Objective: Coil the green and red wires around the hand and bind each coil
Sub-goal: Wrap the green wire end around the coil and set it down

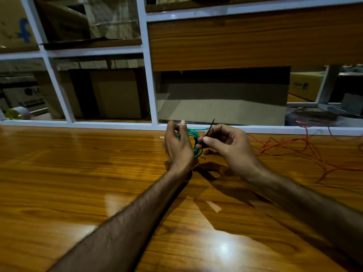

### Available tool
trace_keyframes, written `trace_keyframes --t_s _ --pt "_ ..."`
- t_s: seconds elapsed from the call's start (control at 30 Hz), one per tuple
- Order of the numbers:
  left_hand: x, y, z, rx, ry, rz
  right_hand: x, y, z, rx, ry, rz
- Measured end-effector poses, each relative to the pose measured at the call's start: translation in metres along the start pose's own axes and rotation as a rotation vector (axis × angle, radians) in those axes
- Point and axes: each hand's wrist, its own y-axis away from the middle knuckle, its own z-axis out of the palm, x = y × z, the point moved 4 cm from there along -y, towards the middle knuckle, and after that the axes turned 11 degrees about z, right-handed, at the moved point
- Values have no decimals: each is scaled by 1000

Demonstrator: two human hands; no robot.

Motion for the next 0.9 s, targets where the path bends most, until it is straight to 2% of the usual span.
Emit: trace_keyframes --t_s 0.23,0.37,0.6,0.9 --pt "1 2 1 10 31 -27 7 -2 -3 53 124 -116" --pt "2 2 2 13 47 -39 15 -5 -9 170 294 -147" --pt "4 6 7 -3 122 -40 18 -2 -4 218 188 -100" --pt "9 14 14 -27 158 -42 25 -8 -10 405 372 -257"
